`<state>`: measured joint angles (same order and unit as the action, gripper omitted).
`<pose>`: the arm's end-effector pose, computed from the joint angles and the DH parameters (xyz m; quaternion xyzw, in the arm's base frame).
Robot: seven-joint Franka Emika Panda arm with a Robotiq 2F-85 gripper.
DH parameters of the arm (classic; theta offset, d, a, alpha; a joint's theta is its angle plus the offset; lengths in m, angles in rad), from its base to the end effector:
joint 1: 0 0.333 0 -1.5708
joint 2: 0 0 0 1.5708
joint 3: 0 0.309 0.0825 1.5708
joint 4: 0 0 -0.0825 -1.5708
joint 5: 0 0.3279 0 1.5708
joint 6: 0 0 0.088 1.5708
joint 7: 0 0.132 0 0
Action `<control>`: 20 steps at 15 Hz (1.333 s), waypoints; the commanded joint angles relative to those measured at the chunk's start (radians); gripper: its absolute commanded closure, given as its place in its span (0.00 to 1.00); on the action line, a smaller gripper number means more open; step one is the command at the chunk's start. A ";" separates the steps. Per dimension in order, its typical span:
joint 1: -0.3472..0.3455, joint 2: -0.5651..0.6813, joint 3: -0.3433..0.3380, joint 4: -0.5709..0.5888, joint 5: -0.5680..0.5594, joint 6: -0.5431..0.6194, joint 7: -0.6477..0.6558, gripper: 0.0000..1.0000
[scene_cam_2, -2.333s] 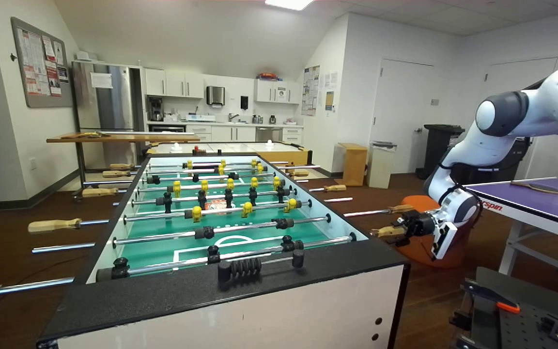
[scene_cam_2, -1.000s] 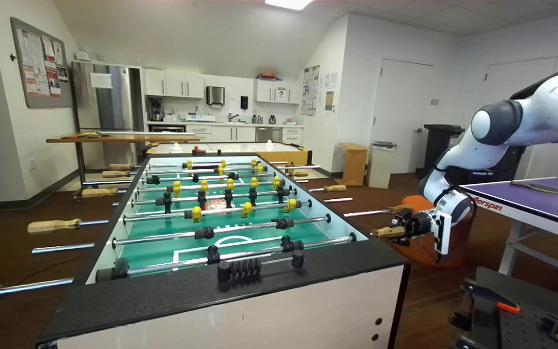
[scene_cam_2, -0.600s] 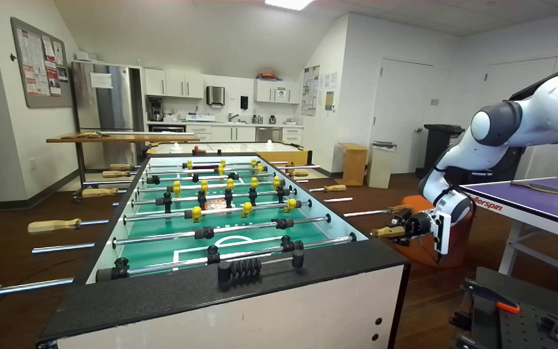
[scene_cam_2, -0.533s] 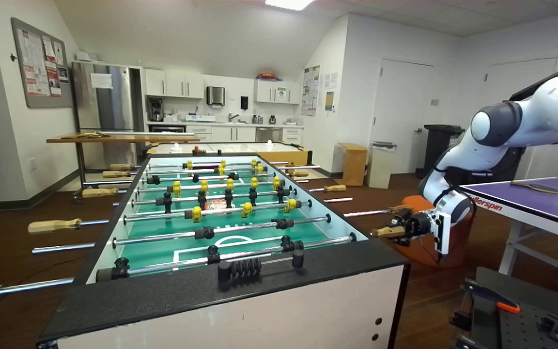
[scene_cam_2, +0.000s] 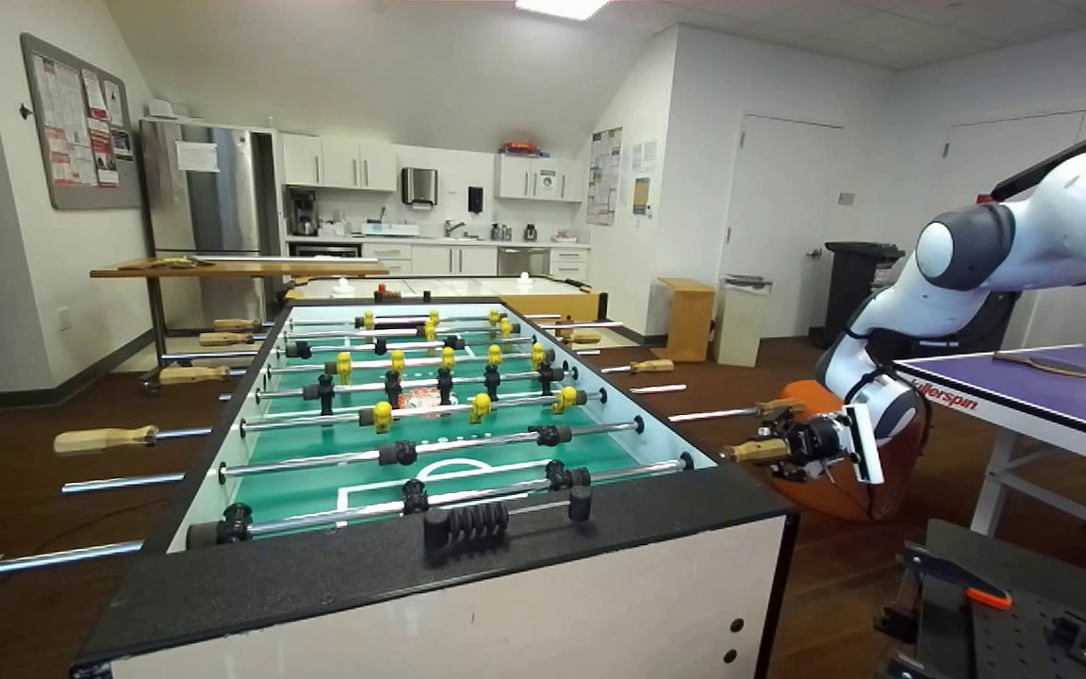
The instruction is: Rotate the first rod forwards
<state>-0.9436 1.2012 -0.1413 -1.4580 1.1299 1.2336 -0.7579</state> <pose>0.3592 -0.3680 0.0361 -0.6392 0.3092 -0.0060 0.7041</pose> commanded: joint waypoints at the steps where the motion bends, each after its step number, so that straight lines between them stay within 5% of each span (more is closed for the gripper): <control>1: -0.013 0.007 0.002 0.024 -0.015 -0.116 0.152 0.84; 7: -0.023 0.011 0.001 0.032 -0.019 -0.156 0.339 0.84; 8: -0.002 0.033 -0.005 0.036 0.014 -0.036 0.264 0.84; 9: -0.002 0.035 -0.006 0.036 0.018 -0.034 0.271 0.59; 13: -0.002 0.035 -0.006 0.036 0.018 -0.034 0.270 0.59; 14: -0.002 0.035 -0.006 0.036 0.018 -0.034 0.270 0.84; 20: -0.010 0.033 -0.009 0.035 0.022 -0.136 0.565 0.84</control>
<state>-0.9521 1.2425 -0.1420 -1.4245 1.1542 1.1897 -0.3186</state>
